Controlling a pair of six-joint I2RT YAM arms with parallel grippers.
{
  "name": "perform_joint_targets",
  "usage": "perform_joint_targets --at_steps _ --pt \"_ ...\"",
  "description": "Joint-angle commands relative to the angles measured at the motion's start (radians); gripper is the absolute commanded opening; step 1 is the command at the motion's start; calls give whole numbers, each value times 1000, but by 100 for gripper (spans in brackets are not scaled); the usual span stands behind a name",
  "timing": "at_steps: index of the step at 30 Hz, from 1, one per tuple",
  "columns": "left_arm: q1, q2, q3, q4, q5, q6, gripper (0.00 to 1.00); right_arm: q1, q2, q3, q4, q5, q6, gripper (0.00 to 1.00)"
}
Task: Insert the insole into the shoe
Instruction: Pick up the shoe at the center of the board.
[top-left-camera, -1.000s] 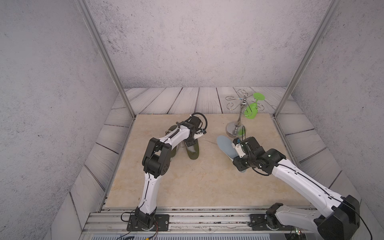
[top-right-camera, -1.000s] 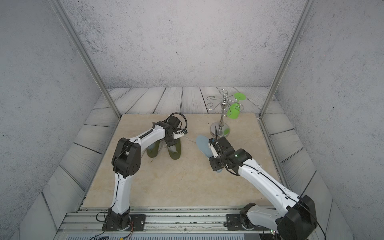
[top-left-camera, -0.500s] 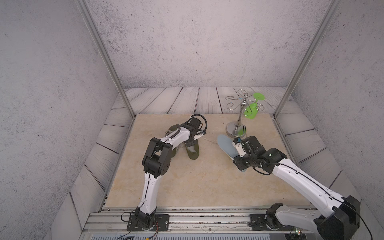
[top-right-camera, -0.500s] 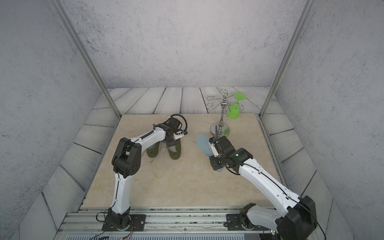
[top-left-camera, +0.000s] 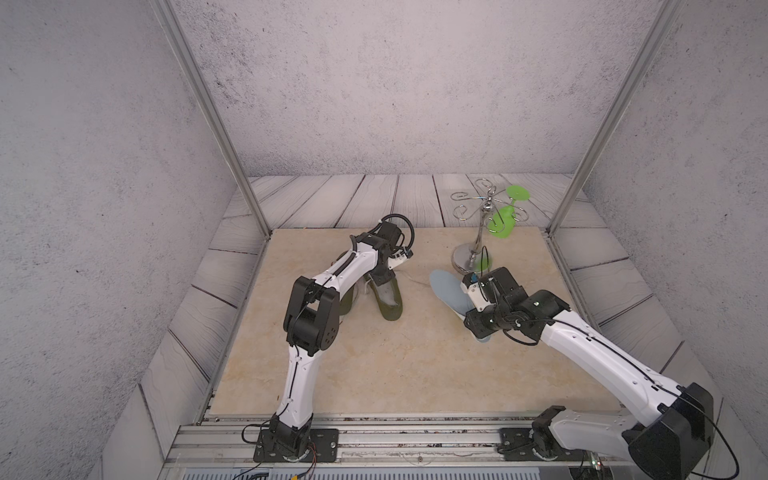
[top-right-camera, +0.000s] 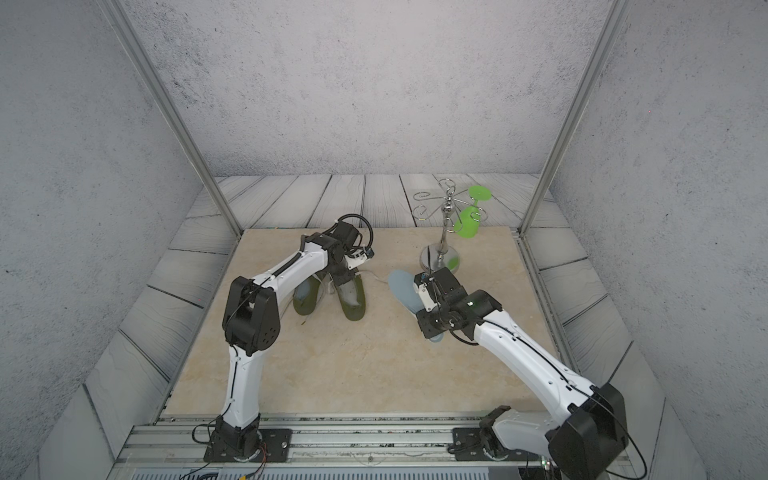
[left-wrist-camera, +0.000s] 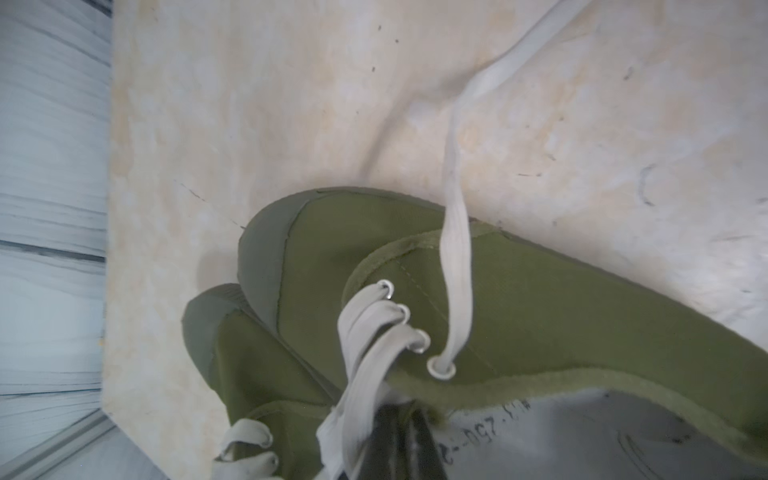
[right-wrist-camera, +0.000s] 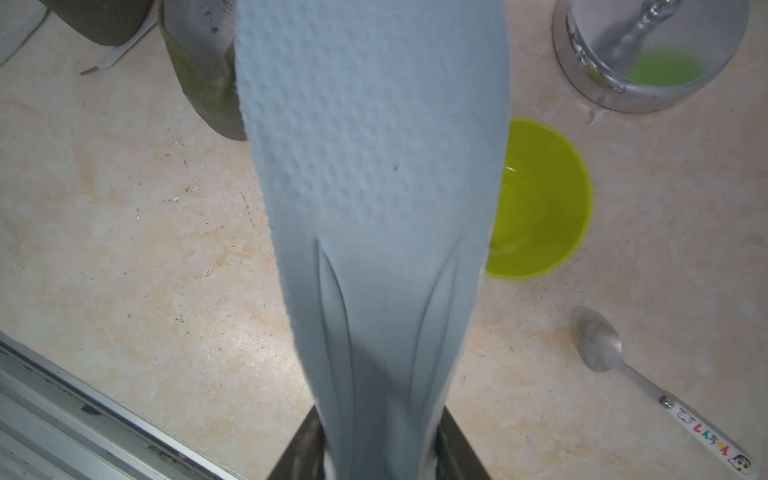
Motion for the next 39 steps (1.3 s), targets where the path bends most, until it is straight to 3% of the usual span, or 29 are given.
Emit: perform_joint_targets --at_steps 1,9,16,20,27,39 --pt "6 -50 62 -152 138 -80 0 -3 41 53 -75 -61 -20 39" --pt "7 -79 61 -183 295 -249 0 0 131 181 -262 -143 -17 38" --pt "7 -210 -199 102 408 -431 0 11 193 286 -435 -201 -6 37" --pt "9 -272 -310 235 415 -517 0 18 212 306 -475 -218 17 37" --pt "7 -299 -384 348 504 -595 0 73 273 341 -489 -186 28 37" --pt "4 -298 -436 387 520 -639 0 89 430 476 -574 -192 -10 36"
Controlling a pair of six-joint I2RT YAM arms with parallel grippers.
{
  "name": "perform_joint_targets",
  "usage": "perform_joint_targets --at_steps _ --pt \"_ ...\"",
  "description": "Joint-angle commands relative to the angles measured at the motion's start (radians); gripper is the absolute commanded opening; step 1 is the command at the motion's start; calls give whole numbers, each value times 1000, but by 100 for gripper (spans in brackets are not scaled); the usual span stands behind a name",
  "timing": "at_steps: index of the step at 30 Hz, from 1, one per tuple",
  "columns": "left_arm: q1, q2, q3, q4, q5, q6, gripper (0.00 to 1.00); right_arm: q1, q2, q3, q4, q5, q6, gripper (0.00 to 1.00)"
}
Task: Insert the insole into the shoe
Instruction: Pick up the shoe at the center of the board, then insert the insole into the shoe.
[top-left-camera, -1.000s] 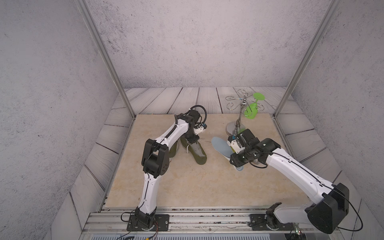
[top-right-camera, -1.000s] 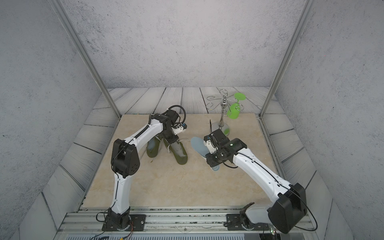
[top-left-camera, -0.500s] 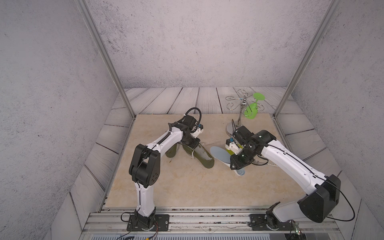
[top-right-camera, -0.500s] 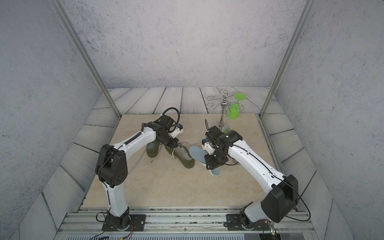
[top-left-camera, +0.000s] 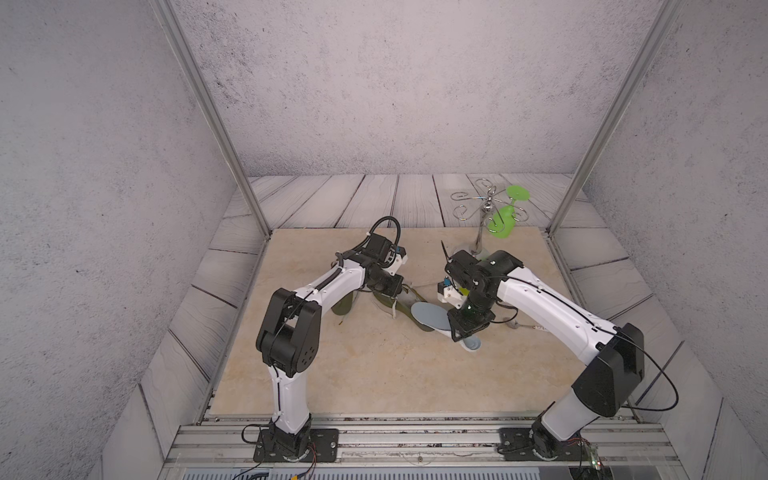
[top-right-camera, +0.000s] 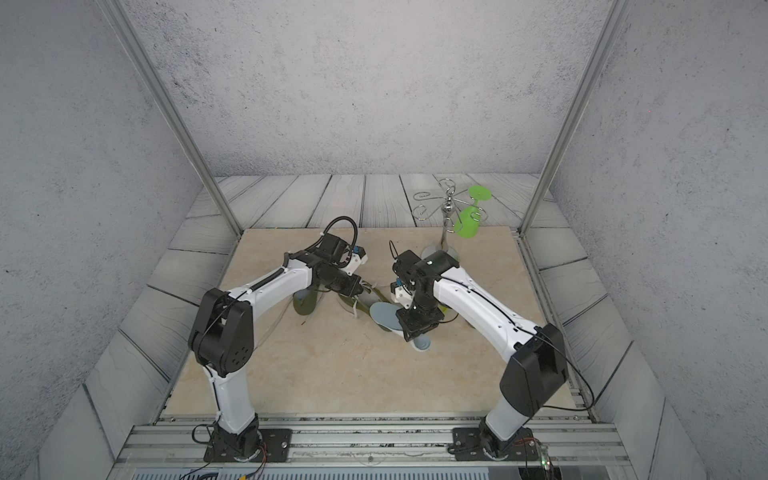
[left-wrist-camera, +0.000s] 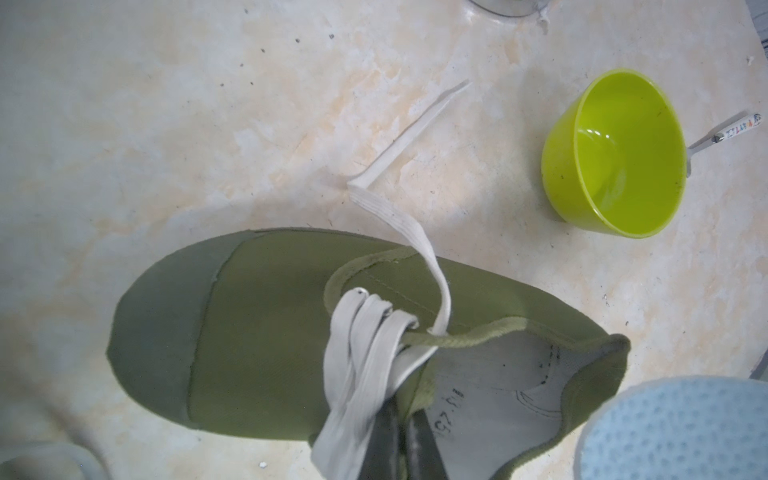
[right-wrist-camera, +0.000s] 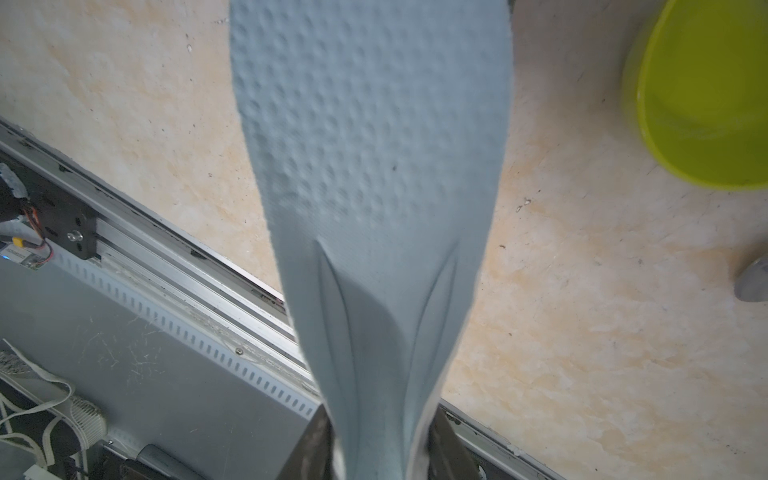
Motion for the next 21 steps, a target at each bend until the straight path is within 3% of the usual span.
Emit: perform_joint_targets --at_steps 1,13,21 --pt "0 -42 -8 52 30 -19 0 6 49 35 -41 -4 -17 36" --pt "-2 -51 -38 77 33 -25 0 6 149 89 -35 -81 -32 35" --pt "-19 -44 -52 61 19 -7 0 -11 201 99 -3 -65 -25 35"
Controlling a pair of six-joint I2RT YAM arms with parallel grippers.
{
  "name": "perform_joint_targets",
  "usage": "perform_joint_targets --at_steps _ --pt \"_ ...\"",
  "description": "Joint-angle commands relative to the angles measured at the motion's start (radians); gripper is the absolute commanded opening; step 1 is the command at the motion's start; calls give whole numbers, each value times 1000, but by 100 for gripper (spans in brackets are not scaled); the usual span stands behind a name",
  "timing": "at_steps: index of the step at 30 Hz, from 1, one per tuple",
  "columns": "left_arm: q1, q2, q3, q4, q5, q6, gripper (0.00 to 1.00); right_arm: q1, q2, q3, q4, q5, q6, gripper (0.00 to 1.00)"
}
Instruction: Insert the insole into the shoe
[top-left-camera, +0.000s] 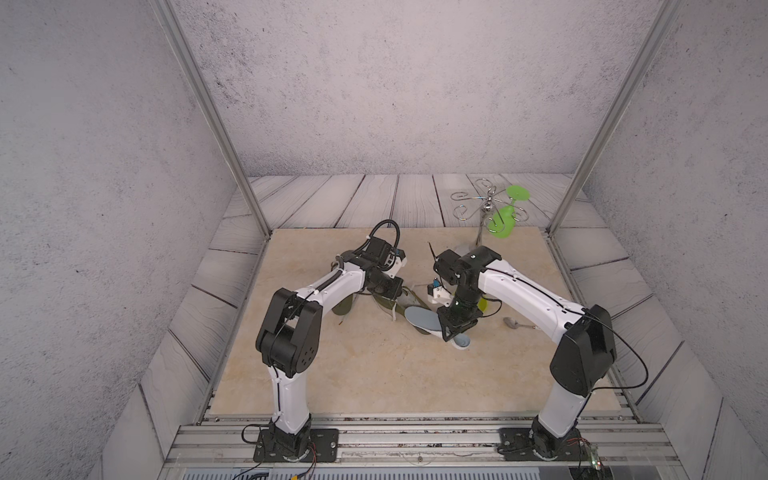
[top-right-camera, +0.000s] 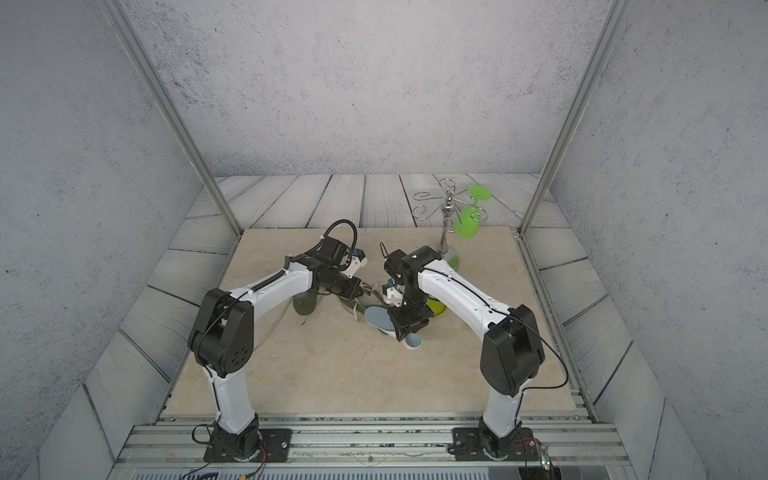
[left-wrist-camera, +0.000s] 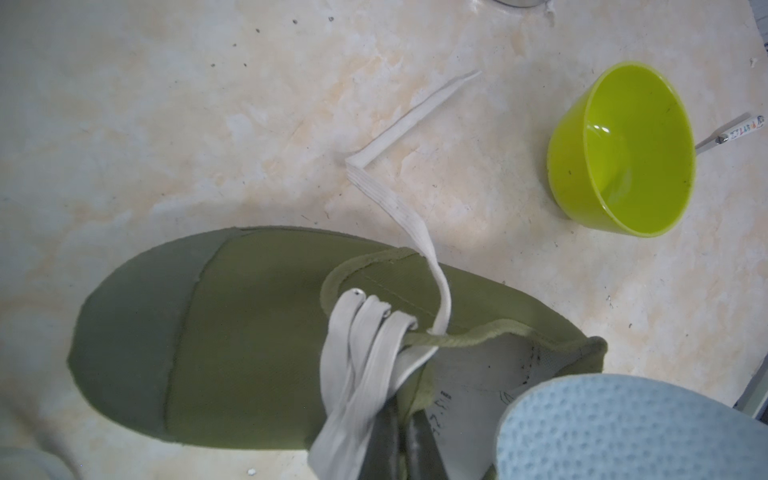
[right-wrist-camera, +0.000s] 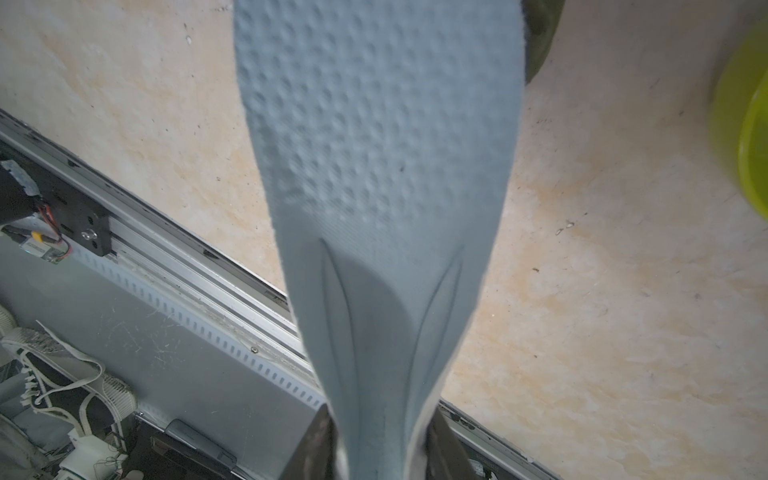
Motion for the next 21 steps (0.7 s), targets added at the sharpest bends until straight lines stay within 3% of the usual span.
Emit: perform_joint_targets --at_steps 1,21 --pt "-14 -42 -15 20 14 10 0 -10 50 33 14 8 1 34" --pt "-18 -32 -3 15 12 24 0 -42 66 119 -5 0 7 32"
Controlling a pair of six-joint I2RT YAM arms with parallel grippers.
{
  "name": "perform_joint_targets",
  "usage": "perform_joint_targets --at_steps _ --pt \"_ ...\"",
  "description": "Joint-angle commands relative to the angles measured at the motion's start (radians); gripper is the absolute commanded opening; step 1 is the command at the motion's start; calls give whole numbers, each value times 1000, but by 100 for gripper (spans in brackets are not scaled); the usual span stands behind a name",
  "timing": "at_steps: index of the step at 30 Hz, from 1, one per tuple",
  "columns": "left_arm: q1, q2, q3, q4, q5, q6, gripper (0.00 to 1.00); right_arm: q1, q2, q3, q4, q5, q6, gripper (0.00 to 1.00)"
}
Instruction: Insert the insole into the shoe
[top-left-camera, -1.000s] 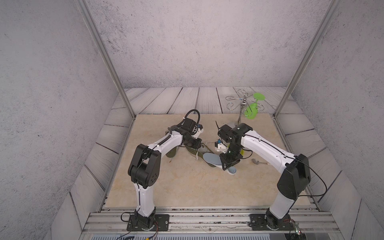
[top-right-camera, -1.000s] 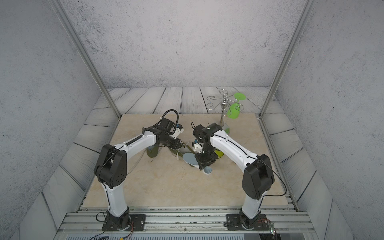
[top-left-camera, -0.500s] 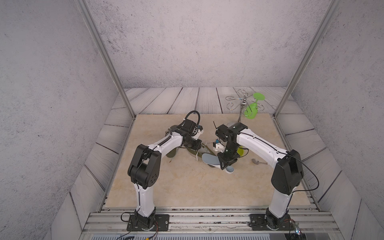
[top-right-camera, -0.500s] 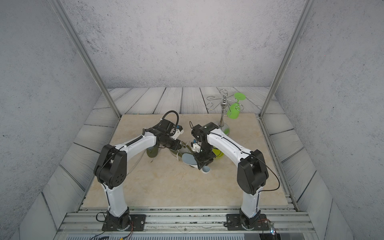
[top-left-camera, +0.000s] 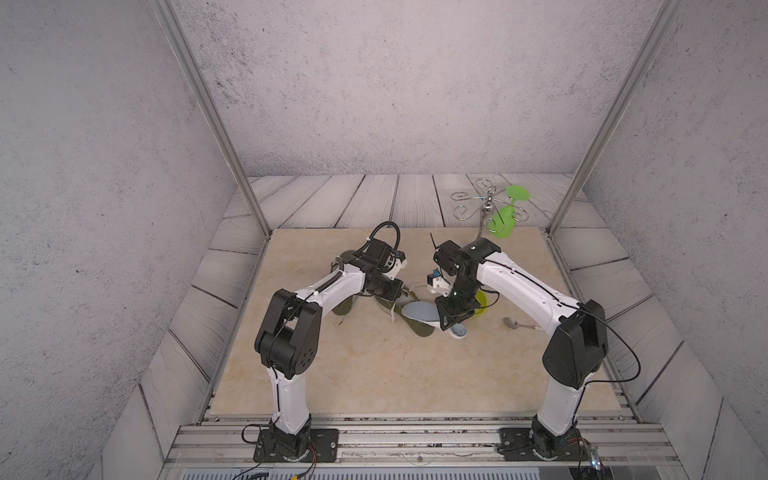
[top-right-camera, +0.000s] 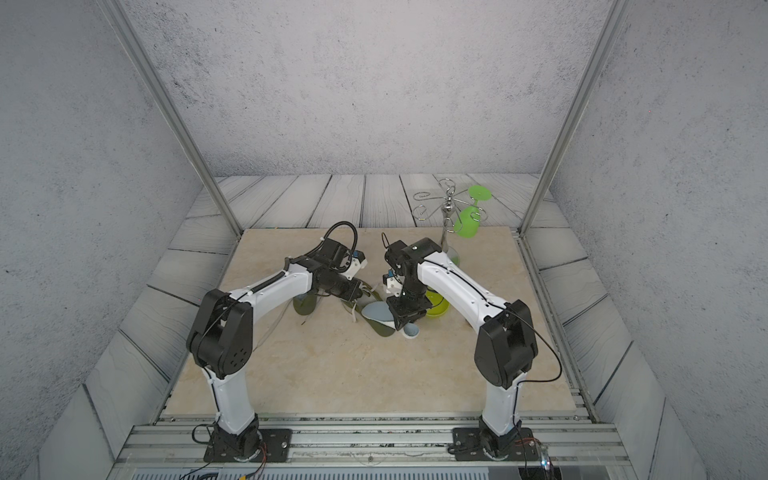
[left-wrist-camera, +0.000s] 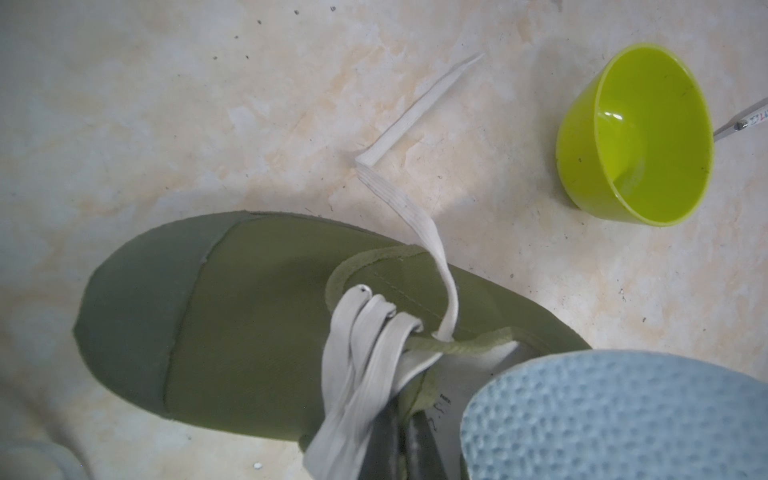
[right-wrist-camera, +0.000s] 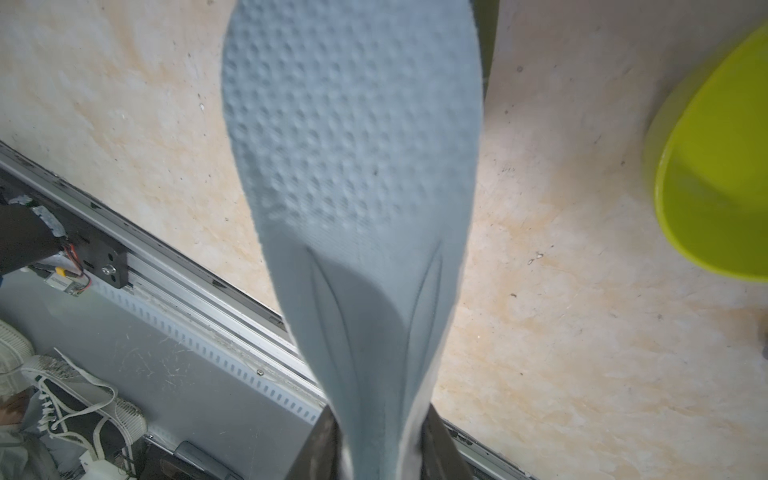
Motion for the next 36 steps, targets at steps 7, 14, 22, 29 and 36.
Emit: perform_joint_targets --at_steps 7,14,22,29,36 --pt "-17 -22 23 9 32 7 0 -16 9 -45 49 -42 16 32" --pt "-18 -22 22 -2 27 19 0 -28 -39 -110 85 -102 42 32" --pt "-20 -22 26 -3 25 15 0 -28 -74 -181 110 -142 61 31" --pt "-24 -24 14 -2 15 16 0 -29 -69 -170 123 -170 75 31" --pt "-28 -28 -11 17 16 18 0 -47 -92 -141 112 -195 82 31"
